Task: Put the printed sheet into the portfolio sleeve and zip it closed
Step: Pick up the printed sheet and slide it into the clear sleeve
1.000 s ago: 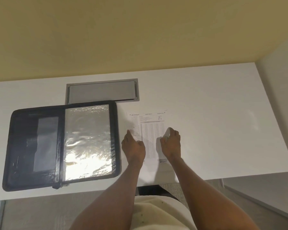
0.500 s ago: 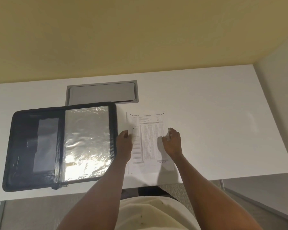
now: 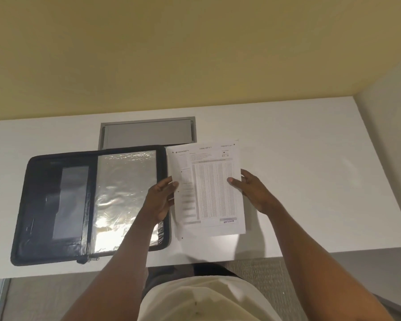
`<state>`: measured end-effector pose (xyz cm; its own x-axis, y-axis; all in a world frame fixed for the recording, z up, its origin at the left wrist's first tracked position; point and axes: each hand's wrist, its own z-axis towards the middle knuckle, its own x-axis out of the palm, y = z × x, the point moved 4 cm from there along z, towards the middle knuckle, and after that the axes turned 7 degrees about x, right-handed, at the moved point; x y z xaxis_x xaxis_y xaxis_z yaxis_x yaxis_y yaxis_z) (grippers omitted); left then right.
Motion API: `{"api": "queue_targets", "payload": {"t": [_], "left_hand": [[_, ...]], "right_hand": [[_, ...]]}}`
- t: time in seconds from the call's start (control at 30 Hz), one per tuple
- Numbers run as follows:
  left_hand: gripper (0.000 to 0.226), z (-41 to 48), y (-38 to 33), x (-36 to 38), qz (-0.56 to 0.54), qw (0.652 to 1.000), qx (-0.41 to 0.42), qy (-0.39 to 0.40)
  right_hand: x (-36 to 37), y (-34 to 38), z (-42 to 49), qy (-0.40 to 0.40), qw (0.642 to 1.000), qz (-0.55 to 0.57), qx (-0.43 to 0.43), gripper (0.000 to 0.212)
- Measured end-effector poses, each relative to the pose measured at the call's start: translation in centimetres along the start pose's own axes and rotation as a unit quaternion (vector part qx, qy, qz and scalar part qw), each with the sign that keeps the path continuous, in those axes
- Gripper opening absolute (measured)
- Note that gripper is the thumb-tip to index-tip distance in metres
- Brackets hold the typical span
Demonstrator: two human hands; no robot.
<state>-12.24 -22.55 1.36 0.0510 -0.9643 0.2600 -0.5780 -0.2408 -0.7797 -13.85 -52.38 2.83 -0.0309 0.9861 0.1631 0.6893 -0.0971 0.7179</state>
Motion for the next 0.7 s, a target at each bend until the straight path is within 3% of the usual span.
{"api": "queue_targets", "payload": {"t": [0.1, 0.17, 0.33, 0.5, 0.7], "left_hand": [[0.031, -0.2, -1.2, 0.1, -0.008, 0.999, 0.012, 0.032], [0.032, -0.4, -2.0, 0.3, -0.001, 0.999, 0.015, 0.05], [0.033, -0.6, -3.1, 0.9, 0.015, 0.995, 0.013, 0.096], [0.05, -1.2, -4.1, 3.1, 0.064, 0.977, 0.033, 0.203], [0.043, -2.3, -4.6, 4.2, 0.125, 0.968, 0.149, 0.156]], "right_hand": [[1.0, 0.7, -0.4, 0.089, 0.995, 0.039, 0.02, 0.046], [1.5, 0.9, -0.7, 0.099, 0.994, 0.047, 0.022, 0.044], [2.0, 1.3, -1.2, 0.053, 0.998, 0.043, -0.013, 0.043], [3.1, 2.1, -2.6, 0.029, 0.998, 0.013, -0.05, 0.039], [3.2, 1.4, -3.5, -0.097, 0.99, 0.018, -0.105, 0.019]]}}
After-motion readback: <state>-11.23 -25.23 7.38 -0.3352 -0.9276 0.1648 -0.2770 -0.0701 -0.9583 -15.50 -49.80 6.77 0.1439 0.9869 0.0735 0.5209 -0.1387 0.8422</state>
